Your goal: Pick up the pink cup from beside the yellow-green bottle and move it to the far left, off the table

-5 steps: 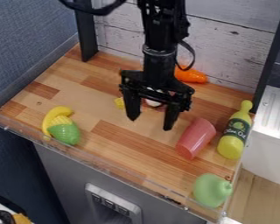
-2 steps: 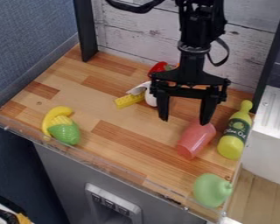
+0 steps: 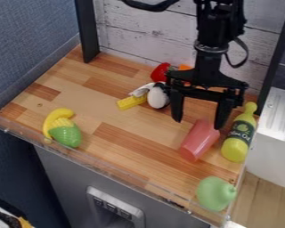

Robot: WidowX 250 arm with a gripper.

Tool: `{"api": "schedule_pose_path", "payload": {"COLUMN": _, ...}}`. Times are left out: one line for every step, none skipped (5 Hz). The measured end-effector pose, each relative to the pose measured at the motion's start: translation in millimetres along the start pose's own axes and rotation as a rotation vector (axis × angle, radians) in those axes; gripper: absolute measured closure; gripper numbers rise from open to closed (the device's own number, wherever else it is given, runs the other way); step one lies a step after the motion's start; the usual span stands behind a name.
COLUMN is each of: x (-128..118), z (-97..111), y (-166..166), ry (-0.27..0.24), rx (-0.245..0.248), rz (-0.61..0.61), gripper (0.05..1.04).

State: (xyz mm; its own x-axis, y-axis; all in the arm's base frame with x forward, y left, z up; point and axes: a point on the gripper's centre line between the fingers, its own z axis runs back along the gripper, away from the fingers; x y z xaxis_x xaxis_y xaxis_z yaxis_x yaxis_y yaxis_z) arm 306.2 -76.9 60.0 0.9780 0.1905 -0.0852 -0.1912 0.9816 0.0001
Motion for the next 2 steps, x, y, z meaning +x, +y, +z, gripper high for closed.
{"api": "schedule_pose_path", "payload": {"x": -0.4, "z": -7.1, "y": -7.8, "ry": -0.009, "rx": 0.000, "rz": -0.103, "gripper": 0.085}}
{"api": "schedule_pose_path", "payload": {"x": -3.3, "z": -20.4, "y": -10.8, "ry": -0.009, "rx": 0.001, "rz": -0.149, "gripper": 0.085}}
